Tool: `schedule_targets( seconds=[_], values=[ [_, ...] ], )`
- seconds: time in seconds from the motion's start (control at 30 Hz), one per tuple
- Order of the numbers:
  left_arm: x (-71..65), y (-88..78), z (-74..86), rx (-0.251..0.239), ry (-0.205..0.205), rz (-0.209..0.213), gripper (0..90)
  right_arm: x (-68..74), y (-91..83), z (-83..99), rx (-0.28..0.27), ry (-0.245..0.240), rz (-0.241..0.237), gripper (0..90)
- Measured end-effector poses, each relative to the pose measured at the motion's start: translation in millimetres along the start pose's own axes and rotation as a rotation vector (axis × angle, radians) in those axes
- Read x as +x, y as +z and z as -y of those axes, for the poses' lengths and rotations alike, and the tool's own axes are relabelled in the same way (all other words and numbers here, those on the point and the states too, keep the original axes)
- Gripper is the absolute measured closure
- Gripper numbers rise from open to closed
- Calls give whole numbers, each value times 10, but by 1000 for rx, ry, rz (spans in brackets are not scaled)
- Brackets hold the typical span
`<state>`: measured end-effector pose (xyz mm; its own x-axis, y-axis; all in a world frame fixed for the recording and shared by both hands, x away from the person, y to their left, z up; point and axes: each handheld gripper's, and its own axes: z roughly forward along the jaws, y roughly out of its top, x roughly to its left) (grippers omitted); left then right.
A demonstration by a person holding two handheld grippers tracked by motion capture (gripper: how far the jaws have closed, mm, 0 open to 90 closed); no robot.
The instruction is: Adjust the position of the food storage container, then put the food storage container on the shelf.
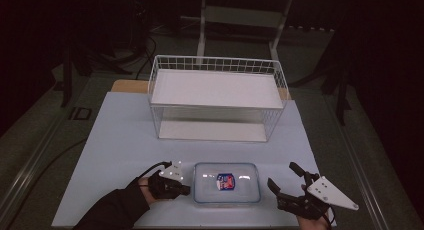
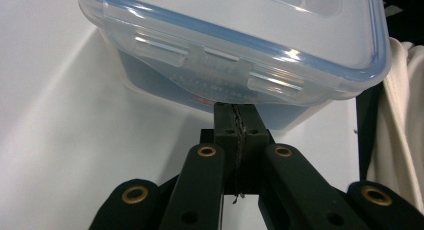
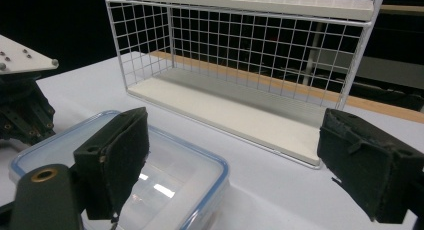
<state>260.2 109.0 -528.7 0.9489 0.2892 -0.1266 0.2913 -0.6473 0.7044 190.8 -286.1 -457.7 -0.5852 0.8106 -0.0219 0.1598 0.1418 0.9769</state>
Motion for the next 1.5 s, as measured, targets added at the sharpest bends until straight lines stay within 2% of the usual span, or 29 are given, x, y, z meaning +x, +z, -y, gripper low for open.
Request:
schedule_targets(
  seconds=[0.13,0.2,0.47,0.6,0.67,0.77,0.83,0.9,0.97,1.03,1.1,1.17,1.23,1.27,1.37,1.5],
  values=[
    [18,49,-53,7,13,-9,897,5,6,4,4,-4,-2,129],
    [36,83,-81,1,0,0,897,8,8,5,5,-5,-4,129],
    [84,220,-212,-4,14,1,897,8,22,20,15,-7,-4,129],
    [111,227,-227,-2,4,-9,896,6,25,23,16,-9,-6,129],
    [138,192,-219,-12,-19,-10,893,3,23,24,18,-11,-6,129],
    [188,68,-203,-9,-53,-24,761,3,19,26,25,-17,-3,130],
    [200,-11,-198,-13,-67,-54,587,8,19,27,27,-20,-4,129],
    [219,-115,-202,-33,-106,-79,512,15,23,26,31,-28,-3,129],
    [214,-235,-220,-79,-157,-89,419,19,25,25,31,-31,-7,129],
    [188,-323,-242,-125,-201,-66,310,24,36,24,36,-35,-12,129],
    [153,-383,-267,-164,-213,-60,175,25,58,24,44,-44,-26,128],
    [119,-451,-308,-223,-255,-66,140,34,73,22,51,-62,-36,128],
    [57,-511,-379,-293,-312,-33,64,45,85,18,57,-81,-55,117],
    [31,-516,-409,-293,-324,-35,14,60,98,15,68,-98,-63,113],
    [-50,-502,-492,-295,-362,-39,13,67,115,10,71,-85,-89,110],
    [-114,-450,-563,-287,-414,-62,14,53,123,-55,68,-101,-98,114]
  ],
)
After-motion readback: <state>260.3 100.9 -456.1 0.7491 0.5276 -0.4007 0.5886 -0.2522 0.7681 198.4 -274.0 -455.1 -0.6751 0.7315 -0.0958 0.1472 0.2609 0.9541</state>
